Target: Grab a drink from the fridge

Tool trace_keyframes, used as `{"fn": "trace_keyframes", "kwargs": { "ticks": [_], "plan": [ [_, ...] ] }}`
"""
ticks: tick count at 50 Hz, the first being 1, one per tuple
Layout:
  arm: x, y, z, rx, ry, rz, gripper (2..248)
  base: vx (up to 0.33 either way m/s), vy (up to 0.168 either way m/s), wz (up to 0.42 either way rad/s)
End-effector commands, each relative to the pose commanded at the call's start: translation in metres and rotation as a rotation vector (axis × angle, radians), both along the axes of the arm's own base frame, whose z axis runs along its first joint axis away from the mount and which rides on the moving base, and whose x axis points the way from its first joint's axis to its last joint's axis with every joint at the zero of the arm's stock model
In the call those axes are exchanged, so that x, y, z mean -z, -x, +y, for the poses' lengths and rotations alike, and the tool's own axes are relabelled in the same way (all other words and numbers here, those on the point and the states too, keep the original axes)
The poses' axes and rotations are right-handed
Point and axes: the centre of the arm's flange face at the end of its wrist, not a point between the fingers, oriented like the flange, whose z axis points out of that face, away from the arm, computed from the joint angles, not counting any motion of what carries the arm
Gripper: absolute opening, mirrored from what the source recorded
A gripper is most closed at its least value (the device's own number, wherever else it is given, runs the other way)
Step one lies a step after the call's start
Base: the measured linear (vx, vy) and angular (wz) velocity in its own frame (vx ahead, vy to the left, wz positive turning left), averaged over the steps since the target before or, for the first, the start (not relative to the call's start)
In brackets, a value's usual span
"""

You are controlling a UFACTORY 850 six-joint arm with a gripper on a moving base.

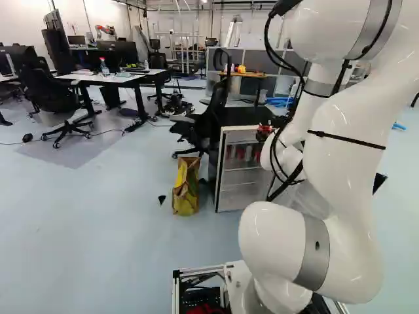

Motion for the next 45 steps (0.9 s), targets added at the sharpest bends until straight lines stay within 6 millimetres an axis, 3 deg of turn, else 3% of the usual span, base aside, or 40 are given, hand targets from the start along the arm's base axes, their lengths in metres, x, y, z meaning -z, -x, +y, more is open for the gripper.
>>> {"fn": "trace_keyframes", "kwargs": {
  "ticks": [45],
  "plan": [
    [-0.040, -0.069, -0.022, -0.034, 0.073, -0.124, 94, 0.000, 0.000, 0.000]
  ]
}}
